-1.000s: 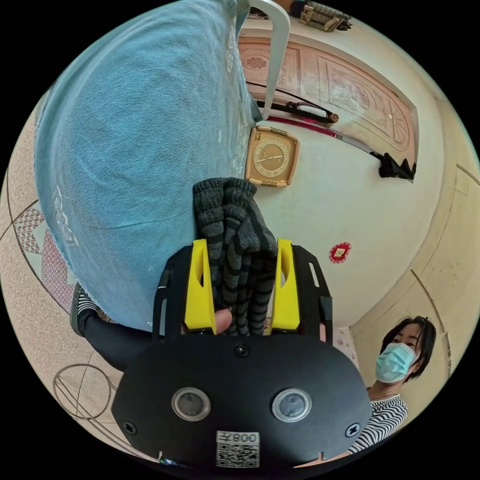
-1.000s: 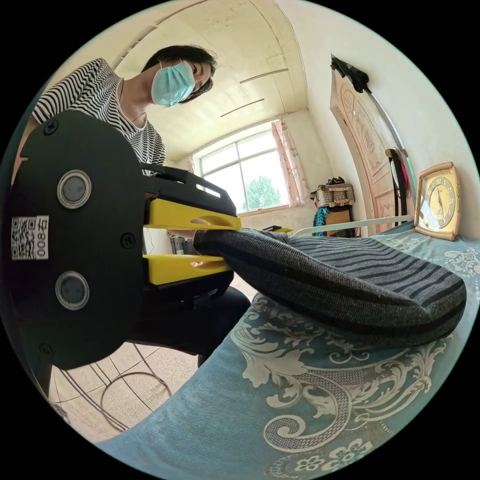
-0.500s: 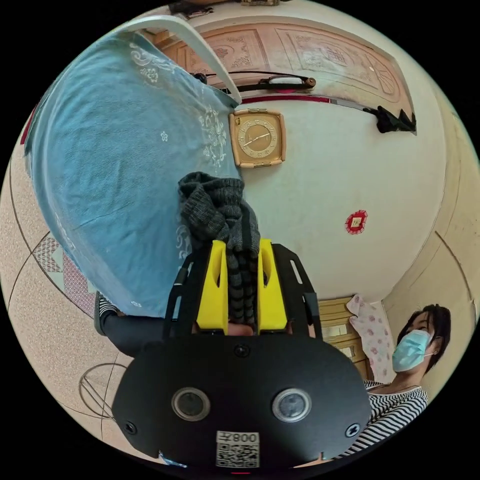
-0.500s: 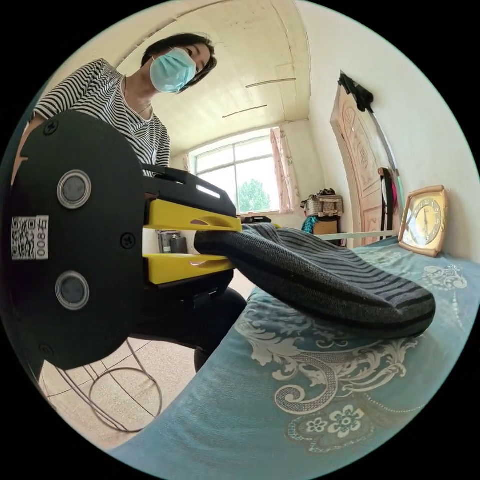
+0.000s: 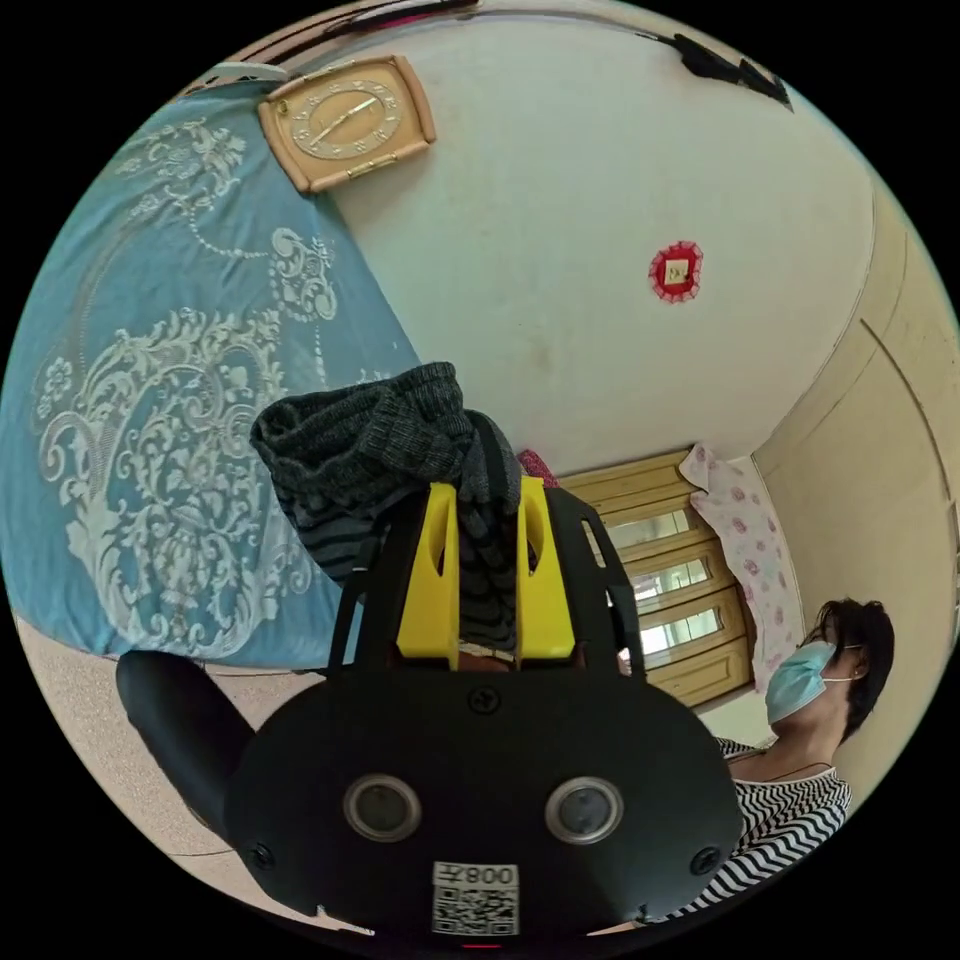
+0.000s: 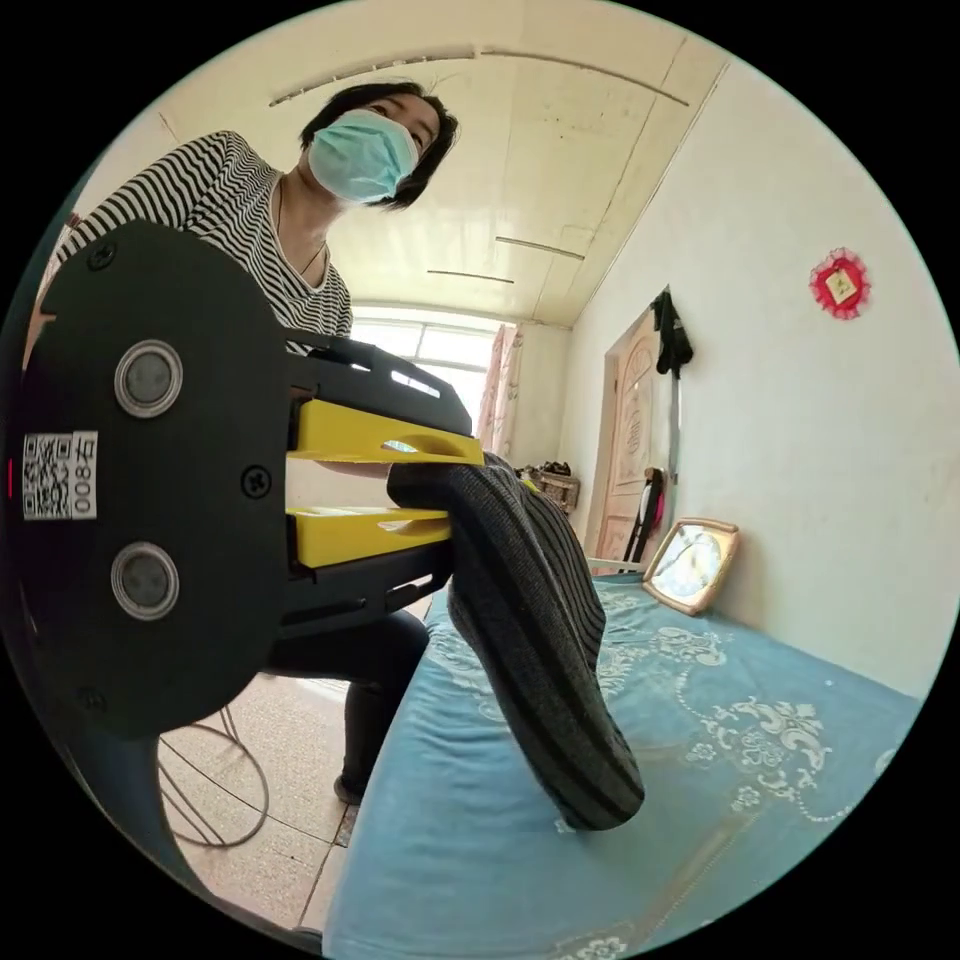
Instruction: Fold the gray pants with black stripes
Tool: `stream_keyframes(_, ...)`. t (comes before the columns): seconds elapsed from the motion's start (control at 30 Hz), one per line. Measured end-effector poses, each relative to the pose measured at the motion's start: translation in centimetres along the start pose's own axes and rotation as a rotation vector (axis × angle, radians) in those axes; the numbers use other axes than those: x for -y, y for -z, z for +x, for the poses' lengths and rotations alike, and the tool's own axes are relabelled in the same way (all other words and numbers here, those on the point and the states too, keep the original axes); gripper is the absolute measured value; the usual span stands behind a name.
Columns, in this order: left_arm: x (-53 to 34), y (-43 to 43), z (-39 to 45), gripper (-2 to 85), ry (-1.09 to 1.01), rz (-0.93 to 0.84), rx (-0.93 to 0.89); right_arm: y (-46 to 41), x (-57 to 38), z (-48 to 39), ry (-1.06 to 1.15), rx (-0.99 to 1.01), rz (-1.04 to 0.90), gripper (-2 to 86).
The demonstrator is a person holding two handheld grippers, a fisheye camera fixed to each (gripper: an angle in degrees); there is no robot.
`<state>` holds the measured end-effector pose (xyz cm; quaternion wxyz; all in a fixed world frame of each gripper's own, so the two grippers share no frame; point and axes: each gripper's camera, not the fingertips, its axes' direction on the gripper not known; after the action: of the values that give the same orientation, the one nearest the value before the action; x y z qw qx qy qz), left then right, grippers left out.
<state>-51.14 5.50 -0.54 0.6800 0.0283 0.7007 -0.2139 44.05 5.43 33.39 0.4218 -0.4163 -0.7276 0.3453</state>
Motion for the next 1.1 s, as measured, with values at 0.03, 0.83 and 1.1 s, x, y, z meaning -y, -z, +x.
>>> stream_keyframes(0.03, 0.3, -2.5, 0.4, 9.1, -0.018, -0.023, -0.017, 3.3, -0.6, -1.2, 0.033, -0.011, 0.052, 5.8)
stream_keyframes(0.83, -9.2, -90.2, -7.2, 10.3, -0.225, -0.887, -0.176, 44.8, -20.3, 2.2, -0.001, -0.413, 0.788, 6.3)
stream_keyframes(1.1, -12.3, -97.9, -10.7, 12.6, -0.379, -0.891, -0.113, 44.0, -21.7, 4.8, -0.002, -0.44, 0.806, 7.4)
